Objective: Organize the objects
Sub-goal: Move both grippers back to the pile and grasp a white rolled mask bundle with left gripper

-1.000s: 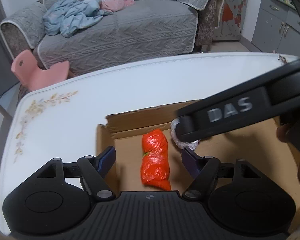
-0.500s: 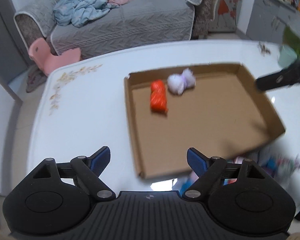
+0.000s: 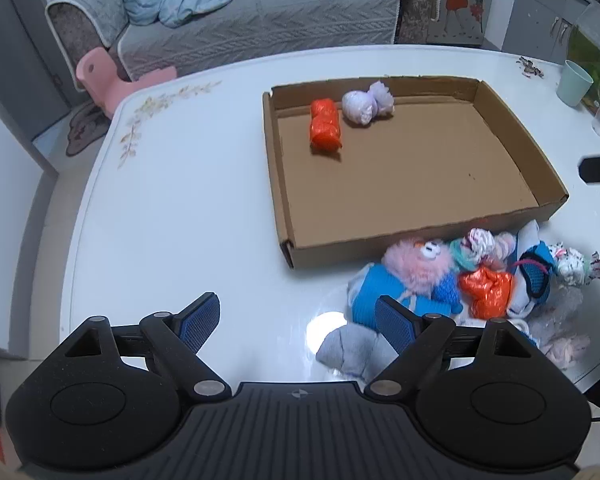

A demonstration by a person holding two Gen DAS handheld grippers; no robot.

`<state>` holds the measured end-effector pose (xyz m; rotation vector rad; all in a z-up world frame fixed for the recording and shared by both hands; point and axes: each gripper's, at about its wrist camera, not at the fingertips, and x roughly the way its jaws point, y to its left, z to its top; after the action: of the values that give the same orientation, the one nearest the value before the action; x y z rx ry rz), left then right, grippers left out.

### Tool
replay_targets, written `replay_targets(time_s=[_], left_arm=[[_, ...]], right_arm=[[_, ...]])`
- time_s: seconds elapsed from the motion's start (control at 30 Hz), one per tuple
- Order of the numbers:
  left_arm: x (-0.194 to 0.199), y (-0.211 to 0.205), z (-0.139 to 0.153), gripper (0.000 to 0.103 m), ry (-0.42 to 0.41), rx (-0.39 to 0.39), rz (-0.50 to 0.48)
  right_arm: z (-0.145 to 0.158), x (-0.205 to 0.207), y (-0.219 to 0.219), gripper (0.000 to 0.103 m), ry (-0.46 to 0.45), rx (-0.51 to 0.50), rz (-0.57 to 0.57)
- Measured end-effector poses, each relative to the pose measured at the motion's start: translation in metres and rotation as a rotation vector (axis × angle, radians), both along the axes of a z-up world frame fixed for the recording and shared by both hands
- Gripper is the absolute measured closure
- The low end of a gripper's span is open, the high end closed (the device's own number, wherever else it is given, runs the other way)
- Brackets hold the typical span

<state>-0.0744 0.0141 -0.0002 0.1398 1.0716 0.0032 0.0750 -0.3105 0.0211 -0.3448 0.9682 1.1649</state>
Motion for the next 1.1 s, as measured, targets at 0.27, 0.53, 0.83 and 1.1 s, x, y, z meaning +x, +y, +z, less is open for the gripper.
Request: replay_targets(time_s=[0.27,0.53,0.83,1.1], left_arm=[[-0.018,0.004,-0.015,0.015,0.044,0.024,-0.004],[-0.037,-0.002,-0.056,0.015,0.193,0.092,-0.062],[-0.04,-0.004,-0.07,0.013,0.244,0.09,-0.09],[-0.041,-0.003,-0.088,0.013,0.269,0.127,-0.087]], right_arm=[[-0.014,0.016,-0.026,0.012,0.003,-0.034,-0.058],[-0.045,0.021,-0.04,0.013,0.001,-0.182,-0.051],[-0.073,0.031,-0.048,0.023,0.008,-0.292,-0.046],[-0.086,0.013,-0.041,0.056,-0.015,-0.342,0.079]])
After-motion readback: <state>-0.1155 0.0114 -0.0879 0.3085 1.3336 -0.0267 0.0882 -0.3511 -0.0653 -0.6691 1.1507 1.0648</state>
